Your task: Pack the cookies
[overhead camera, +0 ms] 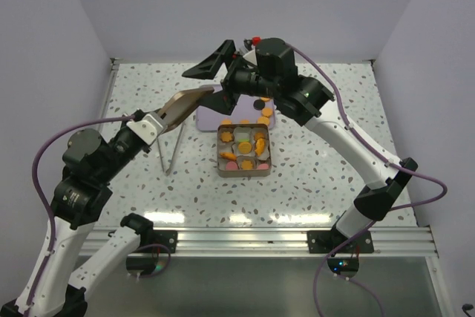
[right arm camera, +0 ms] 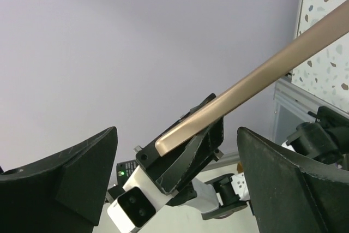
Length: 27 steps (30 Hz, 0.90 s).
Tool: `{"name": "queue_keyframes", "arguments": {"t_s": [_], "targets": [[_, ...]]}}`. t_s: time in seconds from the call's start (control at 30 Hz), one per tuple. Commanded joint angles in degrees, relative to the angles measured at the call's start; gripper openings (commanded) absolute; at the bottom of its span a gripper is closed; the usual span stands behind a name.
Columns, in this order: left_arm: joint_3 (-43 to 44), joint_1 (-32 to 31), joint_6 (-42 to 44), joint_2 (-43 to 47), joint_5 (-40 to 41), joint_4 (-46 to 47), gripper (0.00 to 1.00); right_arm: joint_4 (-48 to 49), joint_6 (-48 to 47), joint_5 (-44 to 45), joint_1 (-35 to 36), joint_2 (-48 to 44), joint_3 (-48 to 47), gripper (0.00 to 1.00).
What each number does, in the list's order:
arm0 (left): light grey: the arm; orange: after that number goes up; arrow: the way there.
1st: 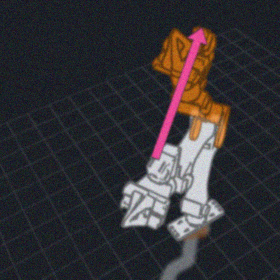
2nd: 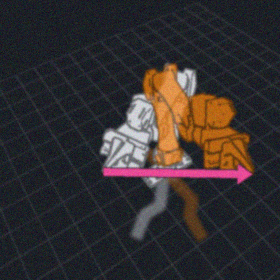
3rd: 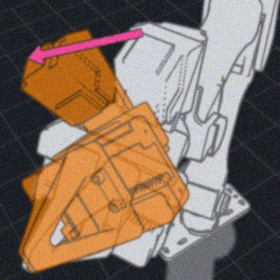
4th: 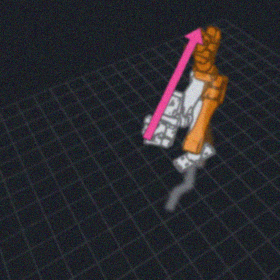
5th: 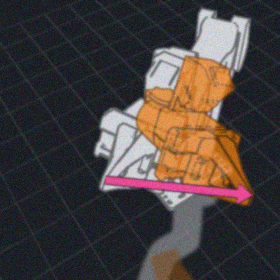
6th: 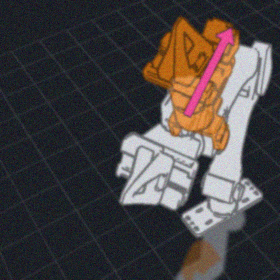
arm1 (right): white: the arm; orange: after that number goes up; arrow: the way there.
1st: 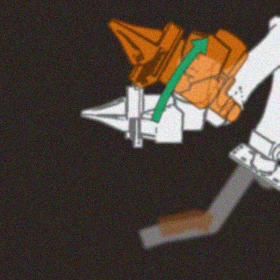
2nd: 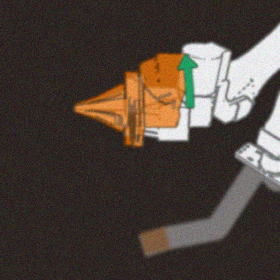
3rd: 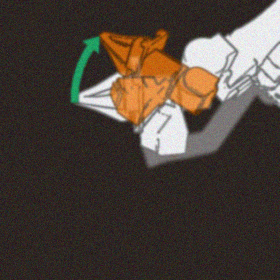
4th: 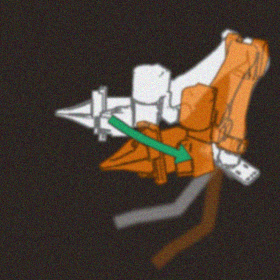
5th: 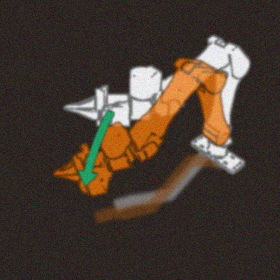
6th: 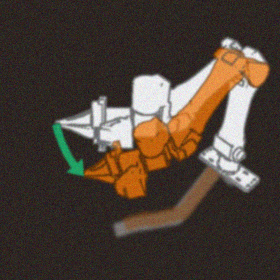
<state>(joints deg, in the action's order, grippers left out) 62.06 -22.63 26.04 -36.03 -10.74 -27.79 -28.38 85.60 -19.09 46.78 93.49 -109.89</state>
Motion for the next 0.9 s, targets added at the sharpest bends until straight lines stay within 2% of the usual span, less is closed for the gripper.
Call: {"name": "queue_keyframes", "arguments": {"t_s": [0.0,0.17,0.33,0.43,0.47,0.53,0.57,0.63,0.67,0.87], "targets": [[3.32,-0.13,0.94,0.79,-1.82,3.62,0.0,3.33,0.97,-1.21,-0.29,0.81,0.11,0.92],[5.34,-0.13,1.64,0.35,-2.79,3.36,0.0,3.24,0.88,-2.0,-0.38,0.81,3.62,0.85],[7.28,-0.22,1.82,0.0,-4.02,3.18,0.0,3.86,1.32,-3.14,-0.29,2.39,3.45,0.65],[8.07,-0.22,1.56,-0.27,-5.78,3.1,0.0,3.25,1.23,-3.85,-0.29,3.8,1.61,0.51],[8.51,-0.22,1.64,-0.62,-6.3,2.83,0.0,2.98,1.23,-3.93,-0.38,4.06,0.91,0.4],[8.69,-0.22,1.56,-0.97,-6.4,2.39,0.0,3.15,1.49,-4.02,-0.29,4.33,0.81,0.28],[8.69,-0.22,1.56,-1.14,-6.66,2.3,0.0,3.85,1.58,-4.02,-0.29,4.24,1.16,0.18],[8.69,-0.22,1.64,-1.32,-7.1,1.87,0.0,5.61,2.46,-4.37,-0.29,3.89,1.86,0.08],[8.78,-0.22,1.56,-1.58,-7.71,1.6,0.0,6.14,2.72,-4.55,-0.29,3.8,2.74,0.0],[9.48,-0.22,1.91,-2.11,-11.92,-2.52,0.26,7.55,2.99,-4.9,-0.73,3.19,3.98,0.0]]}}
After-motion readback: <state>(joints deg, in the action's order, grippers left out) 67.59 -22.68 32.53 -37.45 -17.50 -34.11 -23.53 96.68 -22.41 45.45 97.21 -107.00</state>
